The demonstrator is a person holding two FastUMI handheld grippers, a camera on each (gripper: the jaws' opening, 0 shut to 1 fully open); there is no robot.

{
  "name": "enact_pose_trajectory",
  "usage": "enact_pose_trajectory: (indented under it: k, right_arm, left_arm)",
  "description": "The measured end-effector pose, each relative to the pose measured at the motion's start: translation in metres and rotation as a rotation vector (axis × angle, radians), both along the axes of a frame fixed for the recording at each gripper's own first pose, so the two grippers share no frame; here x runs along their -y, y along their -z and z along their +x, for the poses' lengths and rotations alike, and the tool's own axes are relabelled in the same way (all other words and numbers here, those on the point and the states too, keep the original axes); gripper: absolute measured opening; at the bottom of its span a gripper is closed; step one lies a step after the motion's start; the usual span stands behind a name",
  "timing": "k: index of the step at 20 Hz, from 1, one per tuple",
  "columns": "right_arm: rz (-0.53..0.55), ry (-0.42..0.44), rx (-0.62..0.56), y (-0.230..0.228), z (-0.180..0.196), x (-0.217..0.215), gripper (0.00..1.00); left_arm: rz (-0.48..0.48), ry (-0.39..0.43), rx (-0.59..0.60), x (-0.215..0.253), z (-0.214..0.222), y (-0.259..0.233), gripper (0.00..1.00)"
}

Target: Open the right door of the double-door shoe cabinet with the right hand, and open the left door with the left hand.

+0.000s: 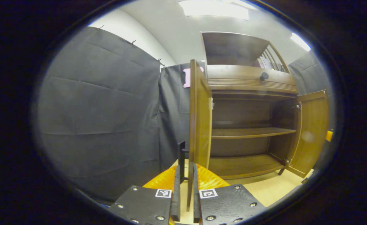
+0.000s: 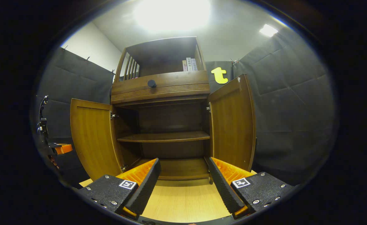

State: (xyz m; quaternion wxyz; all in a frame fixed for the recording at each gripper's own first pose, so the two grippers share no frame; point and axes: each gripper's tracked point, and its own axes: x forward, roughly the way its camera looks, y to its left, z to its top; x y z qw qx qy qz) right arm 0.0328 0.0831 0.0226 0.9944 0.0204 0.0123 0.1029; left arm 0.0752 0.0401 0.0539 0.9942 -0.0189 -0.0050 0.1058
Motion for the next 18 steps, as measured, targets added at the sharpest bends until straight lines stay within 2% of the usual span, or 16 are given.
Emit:
enact_pose_trajectory:
  k: [2,3,5,6,7,8,9,10,13,15,18]
  right_arm:
    - [-0.008,0.003,0.003,-0.002,-0.004,0.010,0.93]
    - [-0.009,0.002,0.003,-0.003,-0.007,0.014,0.95]
    - [-0.011,0.001,0.011,-0.005,-0.016,0.020,0.95]
    - [-0.011,0.001,0.011,-0.004,-0.020,0.023,0.95]
    - [-0.007,-0.001,0.009,-0.003,-0.023,0.024,0.95]
    - [-0.001,-0.005,0.006,-0.003,-0.027,0.025,0.94]
    - [0.006,-0.007,0.002,-0.002,-0.031,0.026,0.94]
    - [0.012,-0.008,0.000,0.000,-0.033,0.027,0.94]
    - [0.021,-0.010,-0.005,0.003,-0.042,0.028,0.95]
    - [0.027,-0.016,-0.014,0.006,-0.046,0.027,0.93]
    - [0.035,-0.020,-0.016,0.006,-0.051,0.027,0.95]
  left_arm:
    - [0.000,0.019,0.014,0.005,0.001,-0.003,0.22]
    - [0.003,0.027,0.016,0.007,0.001,-0.004,0.12]
    - [0.020,0.046,0.024,0.009,0.001,-0.007,0.22]
    - [0.032,0.056,0.025,0.010,-0.001,-0.008,0.12]
    - [0.045,0.067,0.026,0.011,-0.001,-0.008,0.22]
    - [0.053,0.079,0.025,0.012,-0.001,-0.008,0.17]
    - [0.055,0.091,0.021,0.014,-0.001,-0.007,0.22]
    - [0.051,0.101,0.020,0.015,-0.002,-0.007,0.17]
    - [0.054,0.128,0.018,0.019,0.000,-0.008,0.17]
    - [0.057,0.144,0.011,0.023,-0.002,-0.006,0.23]
    - [0.056,0.157,0.008,0.029,-0.008,-0.004,0.56]
